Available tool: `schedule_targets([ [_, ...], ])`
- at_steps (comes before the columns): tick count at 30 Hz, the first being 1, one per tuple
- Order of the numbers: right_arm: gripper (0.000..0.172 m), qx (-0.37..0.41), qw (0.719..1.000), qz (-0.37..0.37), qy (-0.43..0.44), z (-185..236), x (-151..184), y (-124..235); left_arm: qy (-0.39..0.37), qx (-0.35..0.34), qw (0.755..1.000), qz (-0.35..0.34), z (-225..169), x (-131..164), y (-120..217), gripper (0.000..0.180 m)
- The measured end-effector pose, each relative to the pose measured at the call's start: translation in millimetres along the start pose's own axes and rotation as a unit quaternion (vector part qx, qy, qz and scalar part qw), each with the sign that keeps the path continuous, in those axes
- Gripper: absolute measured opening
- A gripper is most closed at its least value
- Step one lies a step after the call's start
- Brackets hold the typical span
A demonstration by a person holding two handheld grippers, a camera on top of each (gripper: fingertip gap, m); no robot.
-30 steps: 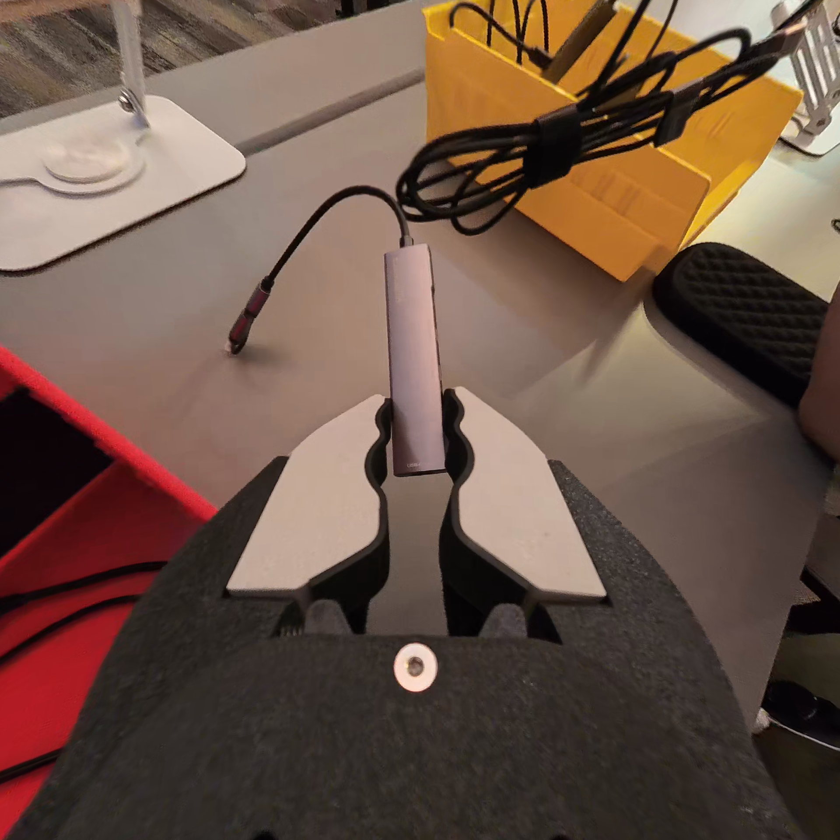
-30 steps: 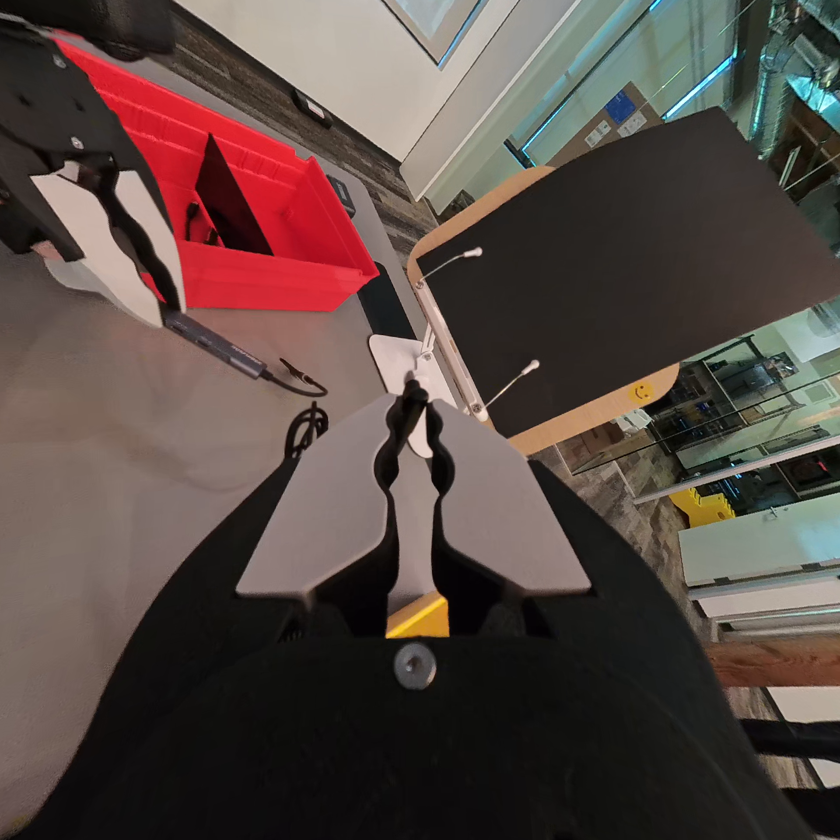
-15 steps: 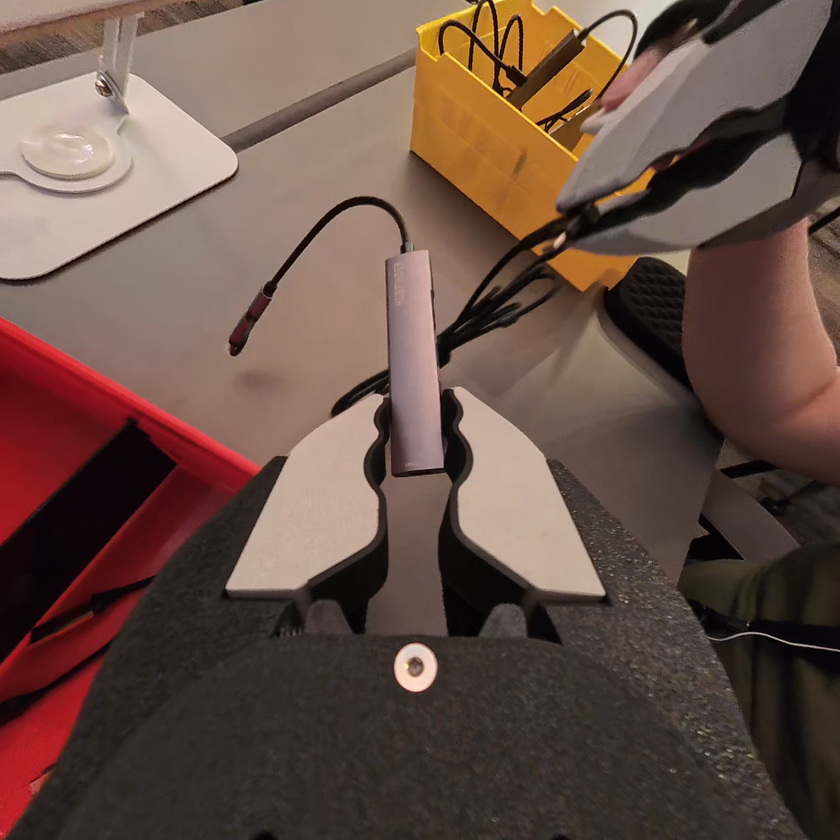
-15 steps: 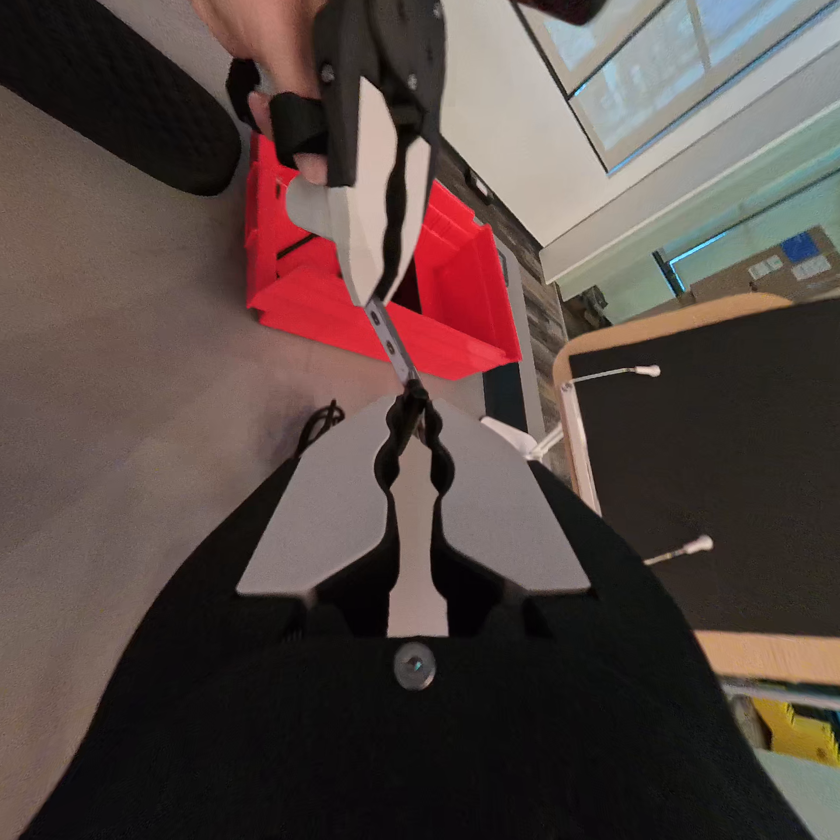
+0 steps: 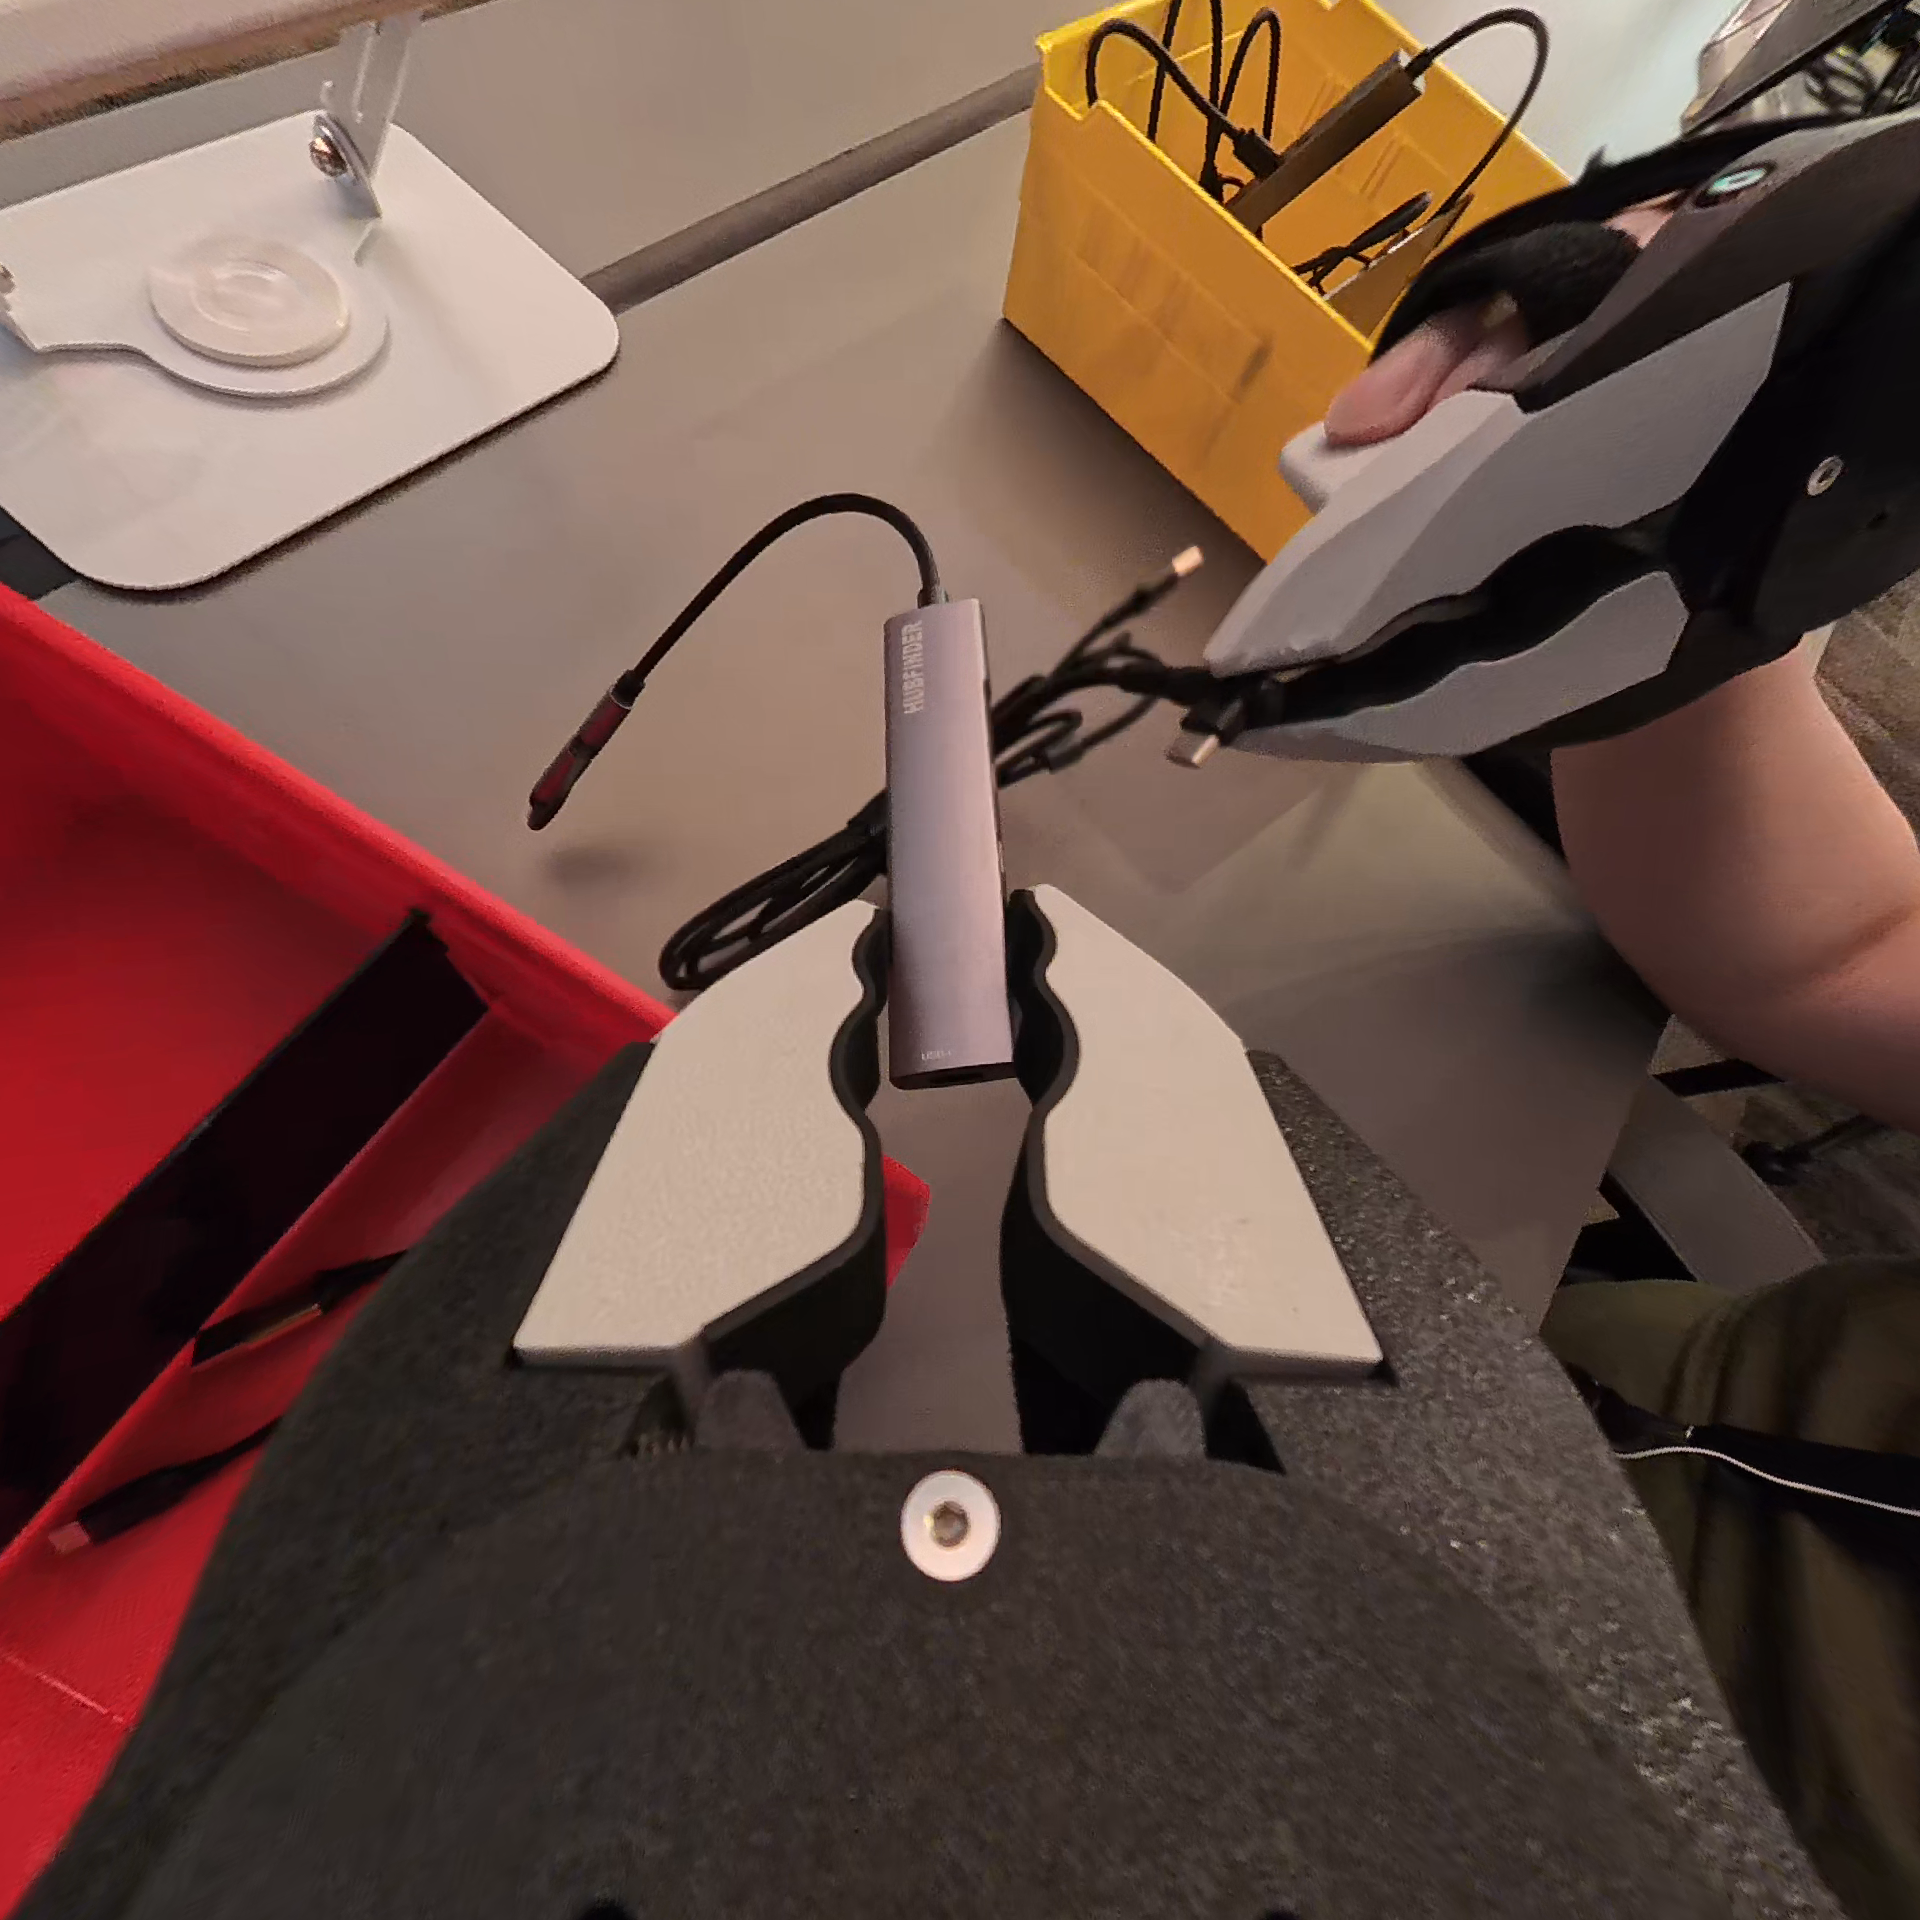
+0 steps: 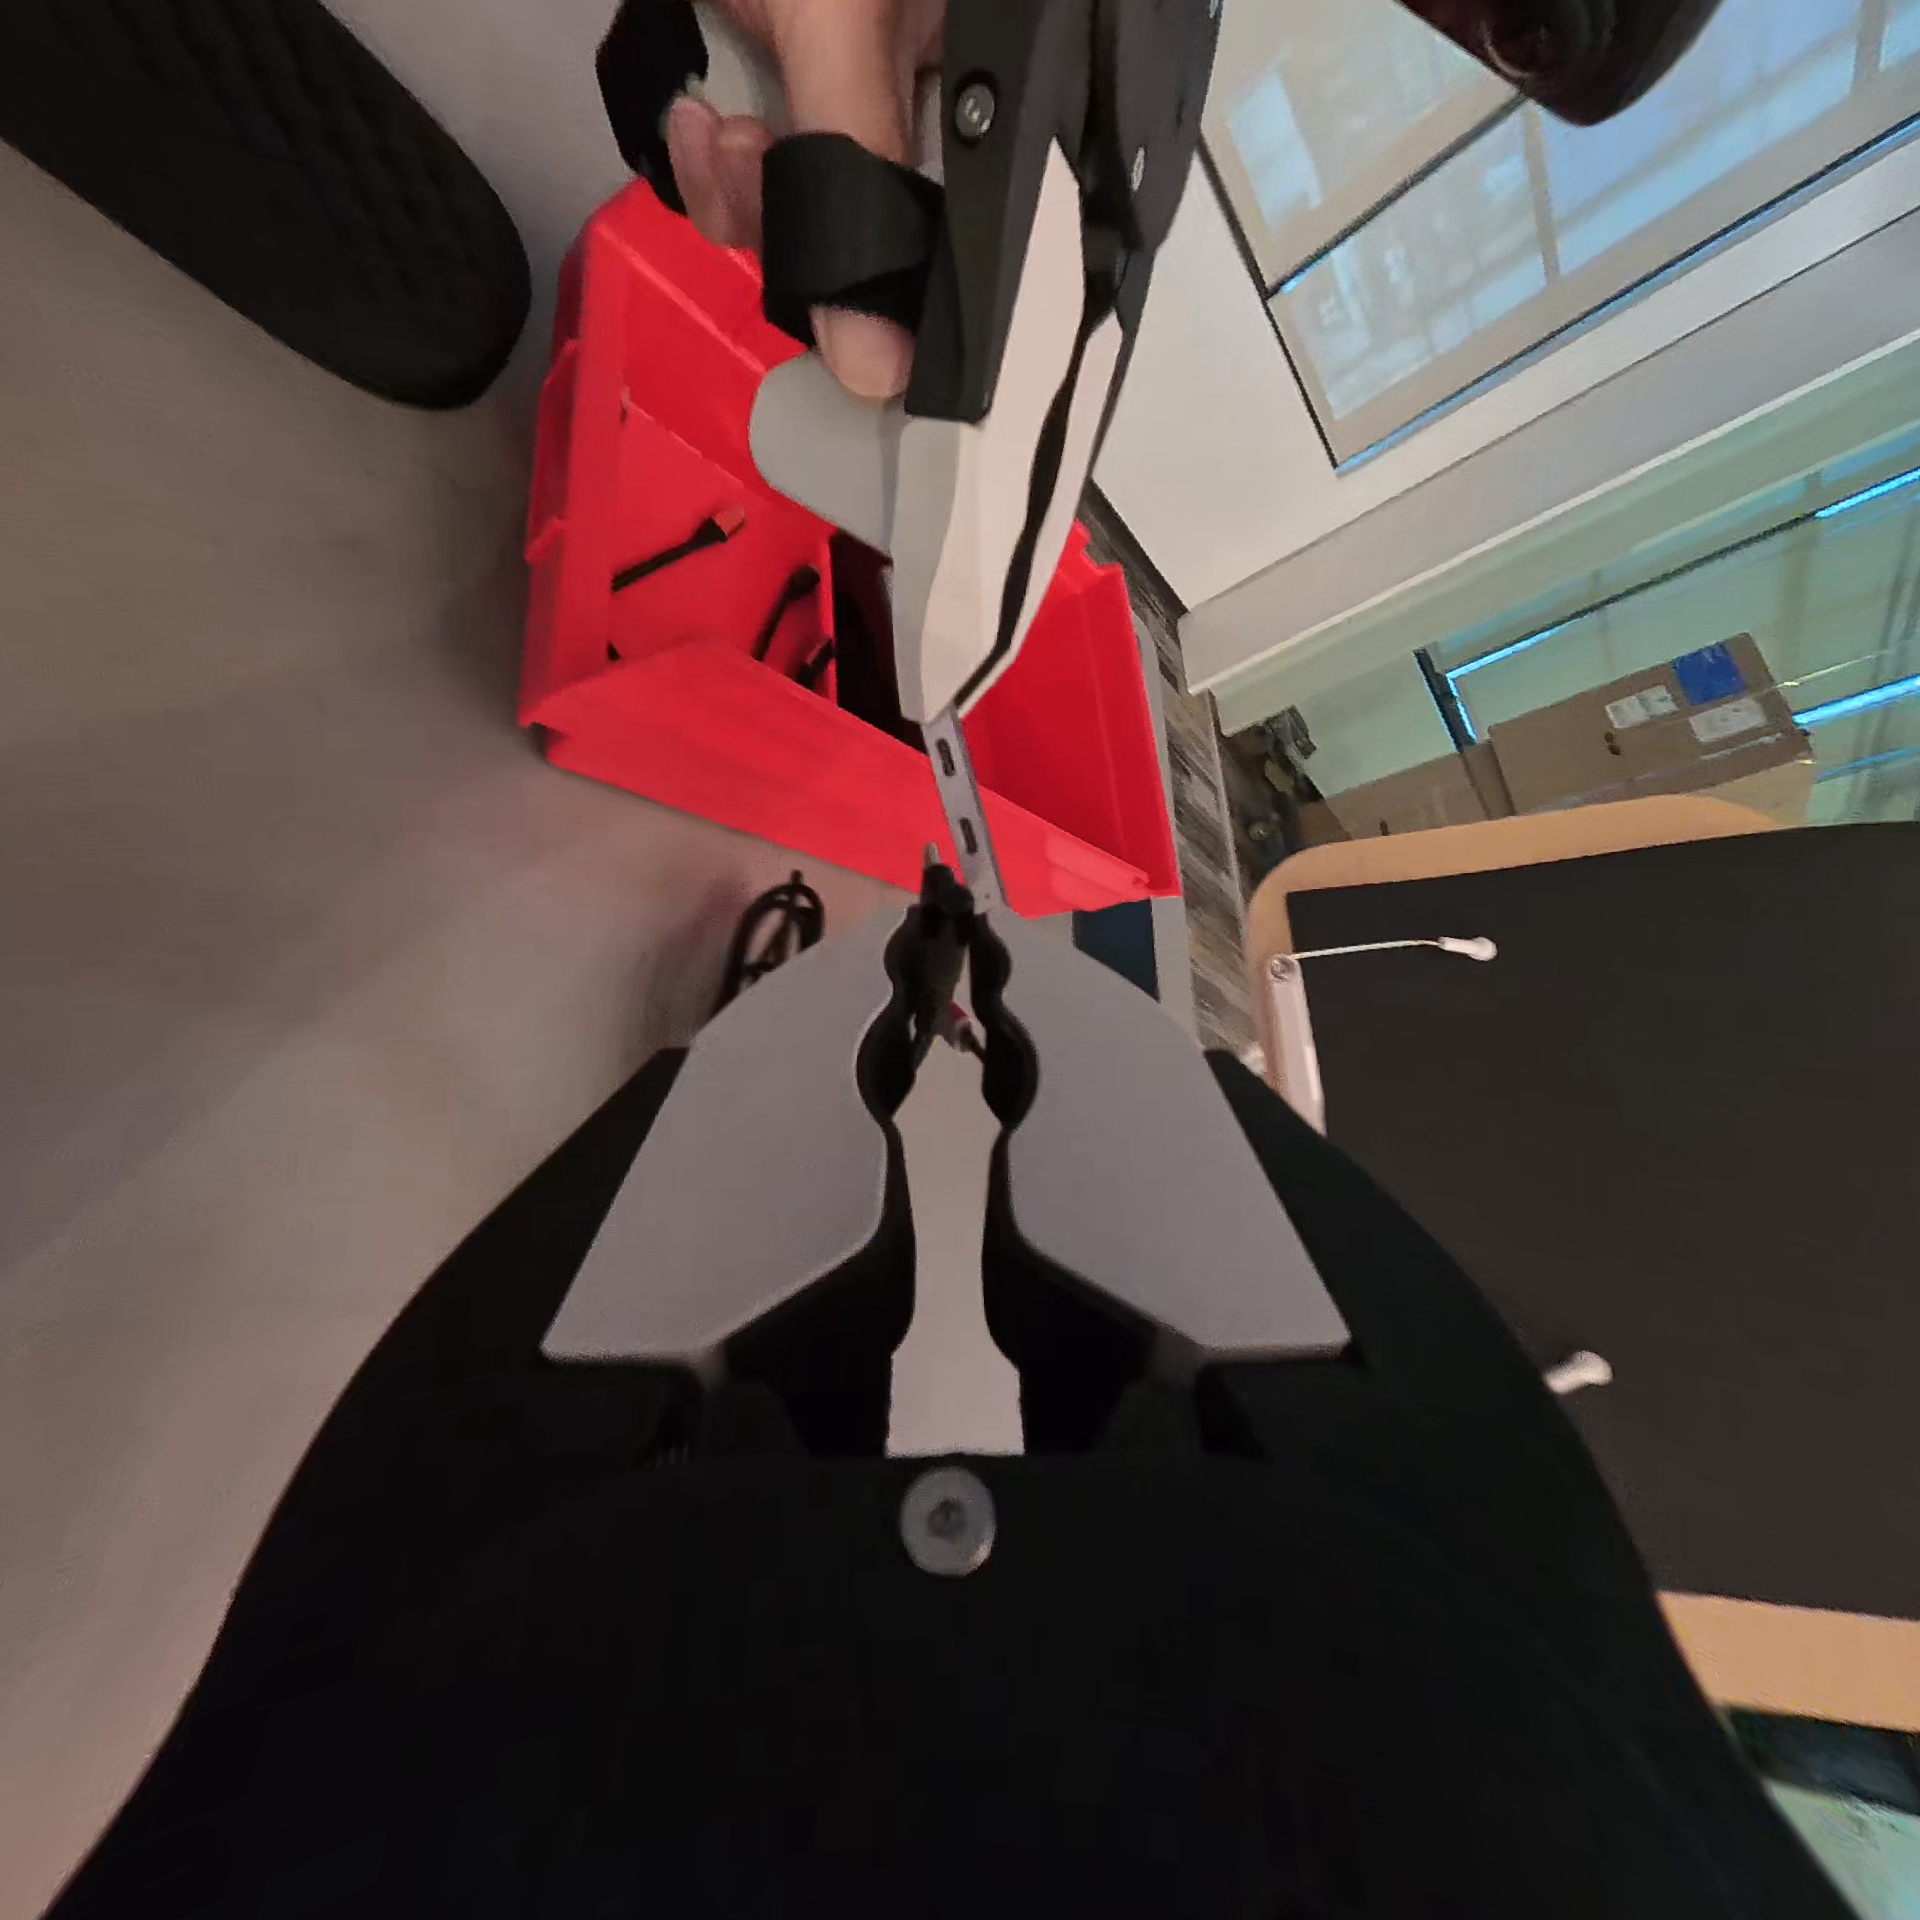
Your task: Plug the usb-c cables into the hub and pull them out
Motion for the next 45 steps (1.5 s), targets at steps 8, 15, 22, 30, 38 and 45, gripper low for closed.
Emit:
schedule_targets([
  [8,0.008,-0.075,0.990,-0.078,-0.095,14.3,1.1,-14.5,0.014,-0.008,1.000,0.002,5.9,12.4,-2.7,0.021],
  [15,0.008,-0.094,0.986,-0.102,-0.091,27.1,-8.5,-21.4,0.021,-0.016,1.000,-0.001,9.9,16.4,-0.8,0.021],
  [22,0.008,-0.161,0.963,-0.147,-0.159,38.2,-9.9,-25.4,0.026,-0.016,1.000,-0.006,4.6,24.1,-4.3,0.021],
  [30,0.008,-0.113,0.972,-0.148,-0.144,27.6,-4.9,-24.2,0.025,-0.003,1.000,-0.006,-8.7,32.2,-6.3,0.021],
  [38,0.008,-0.030,0.995,-0.077,-0.056,20.1,-1.8,-30.2,0.026,-0.014,0.999,0.025,-1.9,31.6,-3.8,0.021],
  [45,0.008,0.039,0.998,-0.020,0.042,20.6,0.0,-40.0,0.060,-0.003,0.997,0.059,2.6,32.0,-0.8,0.021],
])
Point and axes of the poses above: each gripper's, where its closed fingertips meet, y back along the fingers, x out of its underside, z = x × y across the jaws, the point moved 2 cm from there along y, back along the fingers, and after that the axes turned 12 degrees about -y, right-handed, at the moved point
